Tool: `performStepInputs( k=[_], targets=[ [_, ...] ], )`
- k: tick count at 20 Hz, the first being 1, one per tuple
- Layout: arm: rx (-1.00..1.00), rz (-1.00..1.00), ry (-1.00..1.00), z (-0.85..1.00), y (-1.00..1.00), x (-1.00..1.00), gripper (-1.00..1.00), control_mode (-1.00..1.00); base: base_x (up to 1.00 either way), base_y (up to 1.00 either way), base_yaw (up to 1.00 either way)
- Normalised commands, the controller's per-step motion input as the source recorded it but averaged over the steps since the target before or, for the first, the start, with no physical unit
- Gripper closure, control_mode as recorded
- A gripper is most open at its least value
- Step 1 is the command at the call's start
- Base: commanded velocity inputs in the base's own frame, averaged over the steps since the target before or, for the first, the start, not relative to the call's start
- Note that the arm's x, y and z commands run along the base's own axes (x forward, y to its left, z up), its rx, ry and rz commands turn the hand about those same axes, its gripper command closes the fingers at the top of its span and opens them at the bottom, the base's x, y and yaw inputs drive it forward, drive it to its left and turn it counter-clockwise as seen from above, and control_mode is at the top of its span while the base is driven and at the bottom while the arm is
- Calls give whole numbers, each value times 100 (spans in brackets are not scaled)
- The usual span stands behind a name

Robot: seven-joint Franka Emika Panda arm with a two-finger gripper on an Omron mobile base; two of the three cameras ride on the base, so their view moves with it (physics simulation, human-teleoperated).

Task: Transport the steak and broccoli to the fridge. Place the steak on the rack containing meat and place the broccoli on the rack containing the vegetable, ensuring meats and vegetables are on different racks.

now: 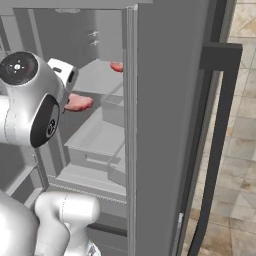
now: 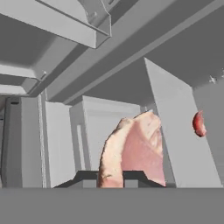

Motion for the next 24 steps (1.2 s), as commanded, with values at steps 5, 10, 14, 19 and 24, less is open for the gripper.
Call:
performStepInputs(
  k=[5,10,14,19,24],
  targets=[
    [-1,0,-25,0,-3,43,100,-100,0,0,0],
    [-3,0,-19,0,0,61,100,-100,0,0,0],
    [0,0,1,0,-4,80,100,-100,0,0,0],
    [0,0,10,0,-13,76,100,-100,0,0,0],
    [0,1,5,-4,-17,92,100,-100,0,0,0]
  ],
)
